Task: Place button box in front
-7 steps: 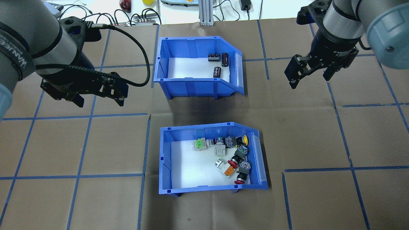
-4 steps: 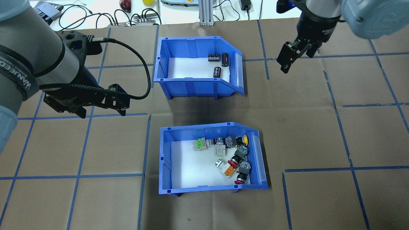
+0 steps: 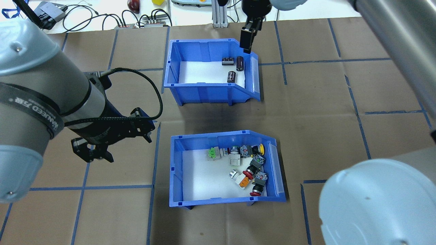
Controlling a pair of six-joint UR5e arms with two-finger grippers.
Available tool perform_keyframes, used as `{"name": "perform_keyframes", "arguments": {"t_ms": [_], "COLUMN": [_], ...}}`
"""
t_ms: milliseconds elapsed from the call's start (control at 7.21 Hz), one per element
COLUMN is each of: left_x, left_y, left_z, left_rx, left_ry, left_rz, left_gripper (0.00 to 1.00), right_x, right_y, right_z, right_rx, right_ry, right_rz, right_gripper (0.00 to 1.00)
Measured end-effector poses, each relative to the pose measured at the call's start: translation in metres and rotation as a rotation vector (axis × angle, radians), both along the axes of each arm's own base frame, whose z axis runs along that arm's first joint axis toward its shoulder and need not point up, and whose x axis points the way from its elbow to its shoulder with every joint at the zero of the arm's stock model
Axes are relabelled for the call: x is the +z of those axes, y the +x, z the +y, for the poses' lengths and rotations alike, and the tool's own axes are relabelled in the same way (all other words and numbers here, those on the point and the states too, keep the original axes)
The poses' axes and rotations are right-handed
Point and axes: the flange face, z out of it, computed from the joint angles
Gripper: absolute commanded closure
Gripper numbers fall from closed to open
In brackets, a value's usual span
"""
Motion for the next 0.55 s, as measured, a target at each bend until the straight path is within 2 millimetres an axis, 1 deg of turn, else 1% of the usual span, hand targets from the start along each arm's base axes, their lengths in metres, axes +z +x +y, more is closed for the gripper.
{"name": "perform_keyframes", "arguments": {"t_ms": [139,277,416,554], "left_x": [-0.016,-0.027,-0.039,-0.056], "left_y": [-0.013,-0.031,-0.05,-0.068], "left_z": [0.016,0.03,0.042,0.055], "left_rx": [0.12,0.233,0.359,0.494], "left_ry": [0.041,0.061,0.058,0.04], "left_rz": [0.0,-0.015,-0.028,-0.029], "left_gripper": [0.01,0.01,0.01,0.01], "right_x": [-0.012,-0.028,-0.043,-0.058], "right_y": [0.041,0.078,0.108,0.127], "right_z": [-0.008,-0.006,0.003,0.014], "right_rx": [0.098,0.189,0.255,0.295], "right_ry": [-0.01,-0.004,0.013,0.038], "right_rz": [0.012,0.017,0.022,0.03], "right_gripper": [0.0,0.0,0.0,0.0]}}
